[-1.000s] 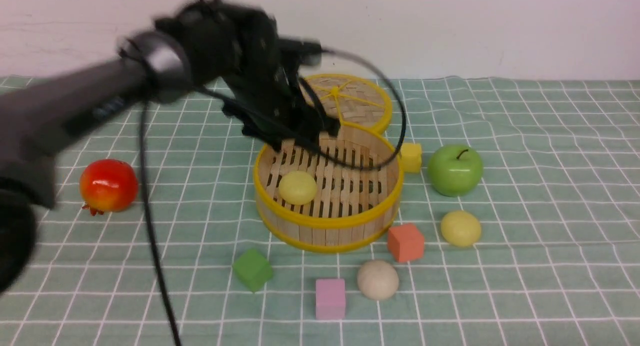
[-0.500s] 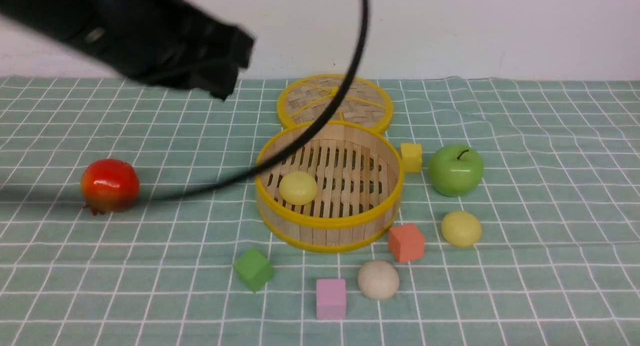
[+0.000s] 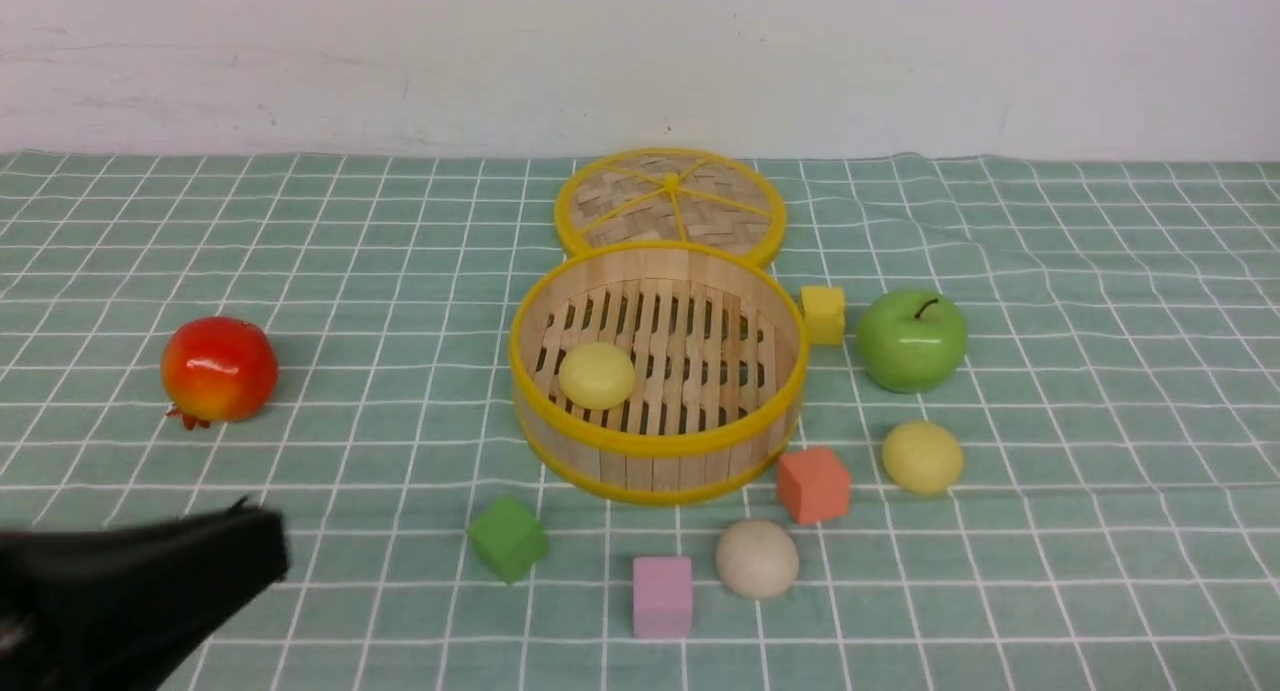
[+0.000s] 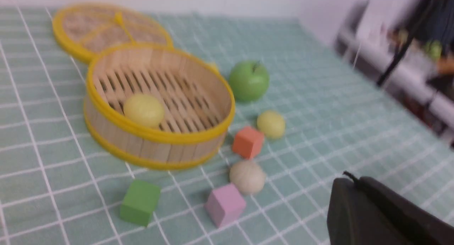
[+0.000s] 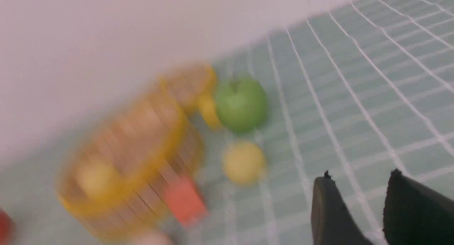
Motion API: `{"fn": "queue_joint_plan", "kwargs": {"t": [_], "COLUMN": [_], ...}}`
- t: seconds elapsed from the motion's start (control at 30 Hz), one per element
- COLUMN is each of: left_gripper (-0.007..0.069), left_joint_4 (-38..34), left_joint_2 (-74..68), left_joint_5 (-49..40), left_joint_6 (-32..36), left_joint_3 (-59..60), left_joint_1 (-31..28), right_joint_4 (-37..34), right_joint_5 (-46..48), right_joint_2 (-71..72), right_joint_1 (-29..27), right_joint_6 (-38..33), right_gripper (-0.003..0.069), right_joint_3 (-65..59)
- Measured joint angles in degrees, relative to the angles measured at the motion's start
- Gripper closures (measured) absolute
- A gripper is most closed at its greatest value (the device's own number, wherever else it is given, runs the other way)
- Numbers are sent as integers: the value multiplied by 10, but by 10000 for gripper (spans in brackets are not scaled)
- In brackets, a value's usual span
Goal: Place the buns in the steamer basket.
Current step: Use the right arm to grab a steamed stuffed bun
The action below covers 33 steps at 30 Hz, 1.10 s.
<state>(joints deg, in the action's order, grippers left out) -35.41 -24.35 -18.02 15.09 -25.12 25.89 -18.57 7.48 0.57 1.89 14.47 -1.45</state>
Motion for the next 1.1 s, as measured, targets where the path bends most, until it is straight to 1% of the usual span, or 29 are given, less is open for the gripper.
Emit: {"fn": "queue_joint_plan", "kwargs": {"t": [0.03,0.1,0.17,0.23,0.3,0.33,0.37,0.4,0.43,0.47,0.5,0.53,0.57,0.6,0.63,0.77,0.8,0.83,0.9,0.93,1.0,1.1], "left_gripper": [638,638,638,638,638,638,638,638,638,638,638,638,638,638,638,638,638,638,638,638,638,638], "left_joint_4": [-2,-19,-22,-22,-22,-22,-22,-22,-22,-22,-22,-23,-23,-23,-23,-25,-25,-25,-24,-24,-23,-23], "left_joint_2": [10,57,70,71,63,56,55,45,43,31,29,23,22,21,21,21,21,21,21,21,21,21], "left_joint_5": [4,45,60,65,69,75,76,89,91,105,108,112,112,112,112,107,105,100,79,78,62,53], "left_joint_6": [1,4,5,5,5,5,5,5,5,5,5,5,5,5,5,5,5,6,10,12,32,45], "left_joint_3": [4,50,67,73,76,76,76,76,76,76,76,76,76,76,76,76,76,76,72,71,69,69], "left_joint_1": [0,0,0,0,0,0,0,0,0,0,0,0,0,0,0,0,0,0,0,0,0,0], "right_joint_4": [-9,-51,-76,-83,-65,-52,-49,-32,-31,-20,-19,-14,-12,-12,-8,-2,-1,2,24,26,60,102], "right_joint_5": [-4,-51,-75,-54,42,87,97,175,184,261,280,340,375,382,428,474,476,480,485,485,485,482], "right_joint_2": [0,0,0,-2,-44,-85,-93,-152,-162,-247,-257,-335,-373,-392,-465,-628,-635,-663,-743,-754,-823,-894], "right_joint_1": [0,0,0,1,14,24,26,42,44,60,63,71,75,76,78,88,90,102,152,156,219,278], "right_joint_6": [3,31,53,65,54,31,26,-24,-24,-88,-94,-139,-159,-162,-180,-207,-207,-210,-210,-209,-190,-154], "right_gripper": [419,419,419,424,451,468,471,494,494,515,517,532,538,541,555,606,609,619,640,641,643,637], "right_joint_3": [0,0,0,14,90,131,139,209,218,285,301,352,384,390,438,517,521,539,584,588,635,691]}}
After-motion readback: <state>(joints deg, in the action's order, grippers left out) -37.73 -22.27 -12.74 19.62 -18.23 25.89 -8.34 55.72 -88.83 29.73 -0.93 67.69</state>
